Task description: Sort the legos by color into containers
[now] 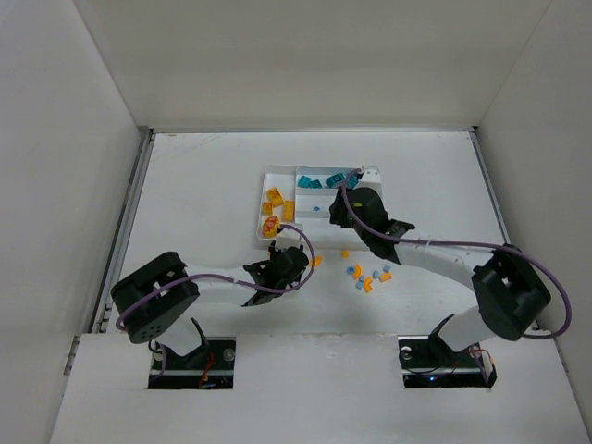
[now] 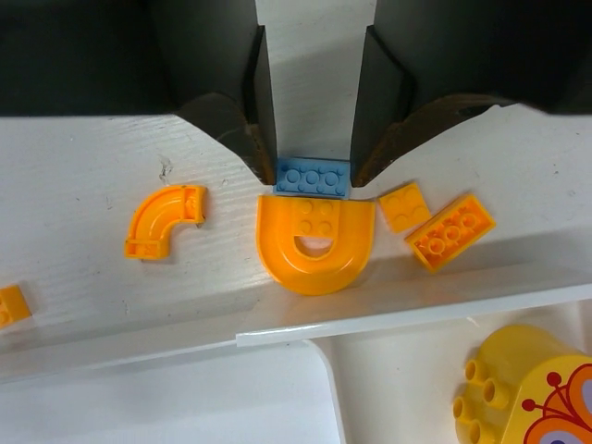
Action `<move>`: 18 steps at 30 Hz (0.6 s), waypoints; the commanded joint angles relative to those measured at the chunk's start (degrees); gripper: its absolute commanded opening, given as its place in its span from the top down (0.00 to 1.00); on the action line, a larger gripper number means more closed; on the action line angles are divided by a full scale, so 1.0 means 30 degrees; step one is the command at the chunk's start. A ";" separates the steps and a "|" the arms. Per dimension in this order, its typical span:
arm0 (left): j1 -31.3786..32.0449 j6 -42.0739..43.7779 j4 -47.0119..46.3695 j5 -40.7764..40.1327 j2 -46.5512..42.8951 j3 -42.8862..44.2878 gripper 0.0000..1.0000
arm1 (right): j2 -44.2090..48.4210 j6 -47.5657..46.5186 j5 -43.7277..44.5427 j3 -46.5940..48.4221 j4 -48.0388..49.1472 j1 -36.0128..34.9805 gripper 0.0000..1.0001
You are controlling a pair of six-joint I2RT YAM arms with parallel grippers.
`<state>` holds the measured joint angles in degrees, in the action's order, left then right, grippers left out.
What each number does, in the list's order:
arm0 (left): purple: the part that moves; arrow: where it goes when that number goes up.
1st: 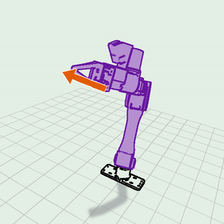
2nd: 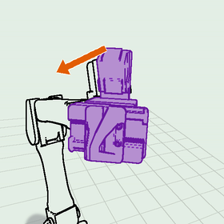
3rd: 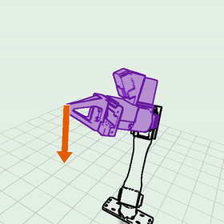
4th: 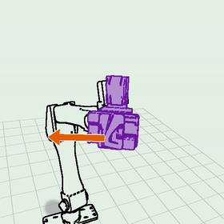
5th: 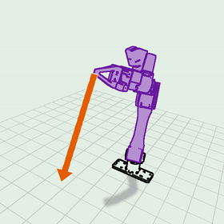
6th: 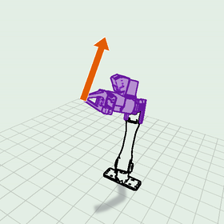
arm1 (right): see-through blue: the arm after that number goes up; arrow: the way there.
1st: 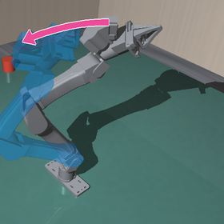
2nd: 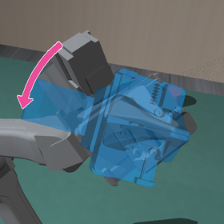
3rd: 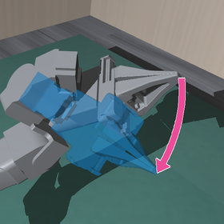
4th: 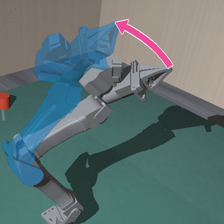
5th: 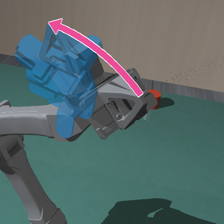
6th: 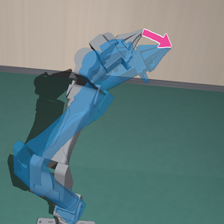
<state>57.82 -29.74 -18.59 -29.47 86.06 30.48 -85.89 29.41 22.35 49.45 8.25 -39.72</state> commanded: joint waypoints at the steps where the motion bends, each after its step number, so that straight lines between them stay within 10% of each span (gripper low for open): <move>1: 0.0251 -0.0312 0.2446 0.0508 0.0639 -0.0023 0.72 | 0.1730 0.0479 0.0606 -0.0865 0.1409 -0.0249 0.48; 18: -0.0215 0.0535 0.3211 0.0947 -0.3846 0.1936 0.79 | 0.6041 0.3173 0.1571 -0.6931 -0.0024 -0.1946 0.64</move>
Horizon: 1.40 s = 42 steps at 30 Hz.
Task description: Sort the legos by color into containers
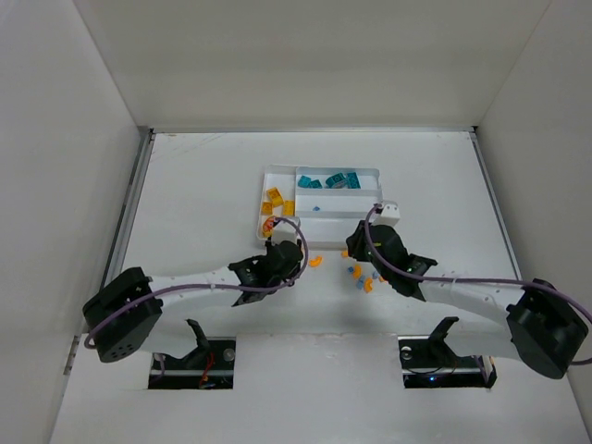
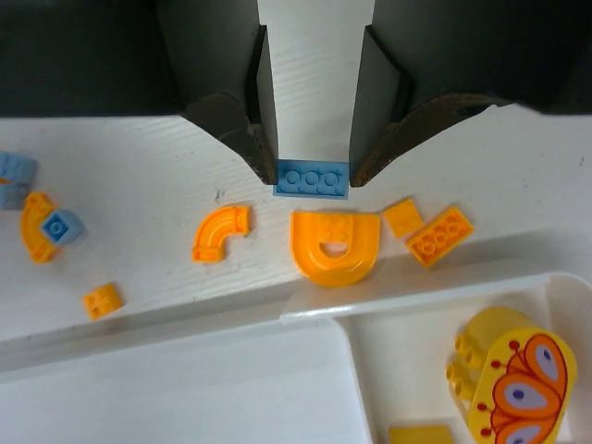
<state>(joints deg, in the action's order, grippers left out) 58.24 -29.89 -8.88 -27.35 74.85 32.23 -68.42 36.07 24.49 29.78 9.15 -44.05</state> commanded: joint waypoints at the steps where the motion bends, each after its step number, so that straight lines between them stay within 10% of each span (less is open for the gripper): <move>1: -0.0617 0.0762 -0.0346 0.0328 0.0242 0.1734 0.79 | 0.0220 0.1128 0.1092 -0.0550 -0.0324 -0.0709 0.63; 21: -0.6419 0.1350 -0.3074 0.3902 1.0584 1.1872 0.79 | 0.0425 0.1803 0.1006 -0.1548 -0.2522 -0.2087 0.58; 42: -0.6245 0.1115 -0.2984 0.3875 1.0796 1.2170 0.53 | -0.1537 0.1452 0.0450 -0.0523 -0.3049 -0.2526 0.52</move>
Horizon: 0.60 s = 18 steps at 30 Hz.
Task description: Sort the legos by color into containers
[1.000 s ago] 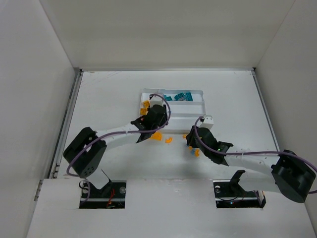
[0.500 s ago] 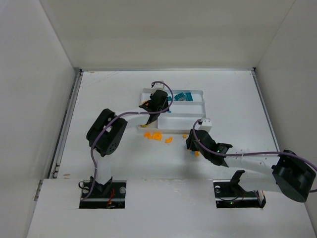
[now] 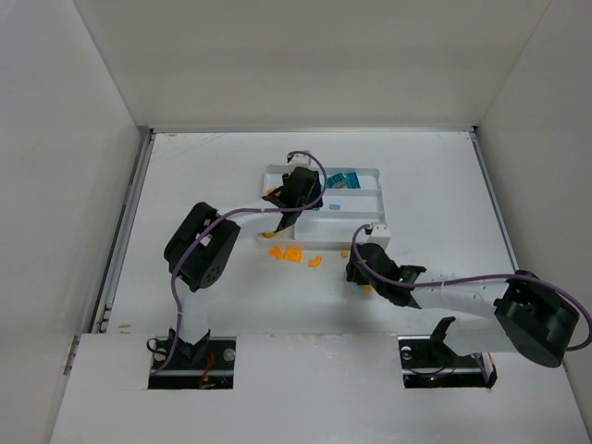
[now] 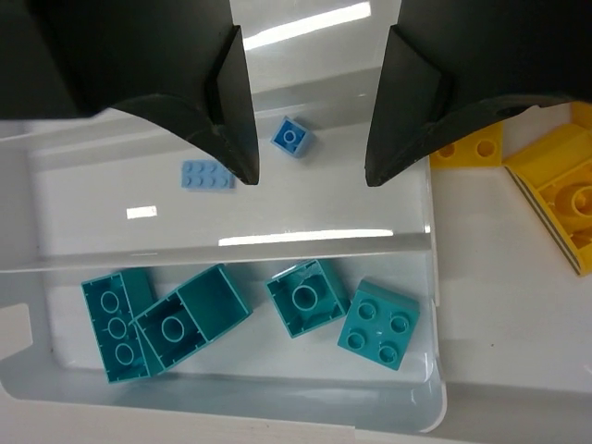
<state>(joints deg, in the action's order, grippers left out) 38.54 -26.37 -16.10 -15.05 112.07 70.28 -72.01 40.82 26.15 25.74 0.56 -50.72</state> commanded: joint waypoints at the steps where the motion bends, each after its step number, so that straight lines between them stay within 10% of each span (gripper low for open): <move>1: 0.0465 -0.0058 -0.0784 -0.0315 -0.1992 -0.0865 0.53 | -0.0459 -0.0303 -0.0046 0.0970 -0.0186 -0.0421 0.53; 18: 0.2019 -0.0497 -0.2515 -0.0902 -0.7003 -0.6666 0.54 | -0.2157 -0.0744 0.1566 0.2904 -0.1563 -0.1506 0.60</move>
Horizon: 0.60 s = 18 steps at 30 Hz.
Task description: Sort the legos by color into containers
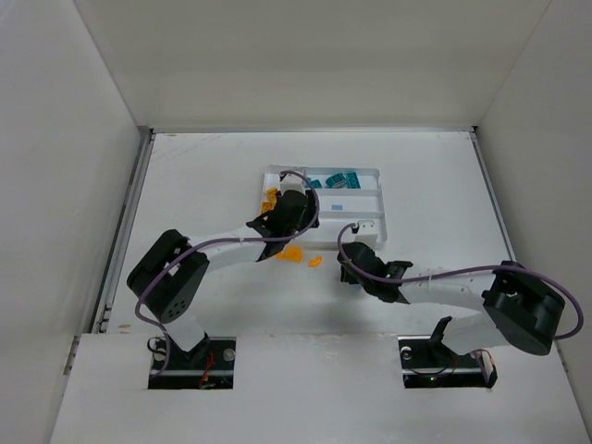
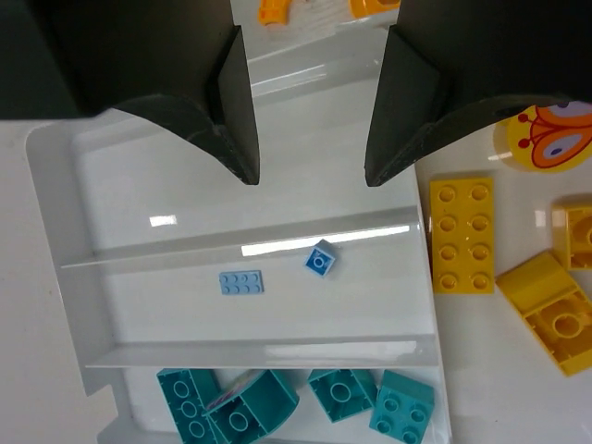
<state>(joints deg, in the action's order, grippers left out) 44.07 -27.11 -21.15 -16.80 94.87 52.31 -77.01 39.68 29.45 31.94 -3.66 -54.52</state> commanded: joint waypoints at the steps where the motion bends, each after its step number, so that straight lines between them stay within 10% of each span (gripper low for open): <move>1: 0.0205 -0.0307 -0.0890 -0.0319 -0.1533 -0.0970 0.54 | -0.0723 -0.0424 0.0466 0.0923 -0.0128 -0.0238 0.60; 18: -0.0117 -0.0484 -0.0891 -0.0378 -0.4669 -0.4751 0.55 | -0.1984 -0.0278 0.1139 0.2125 -0.1298 -0.1058 0.72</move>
<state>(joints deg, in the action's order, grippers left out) 44.31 -28.18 -22.48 -17.15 83.53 38.98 -82.32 38.81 30.89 35.77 -5.63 -56.75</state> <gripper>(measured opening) 0.454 0.284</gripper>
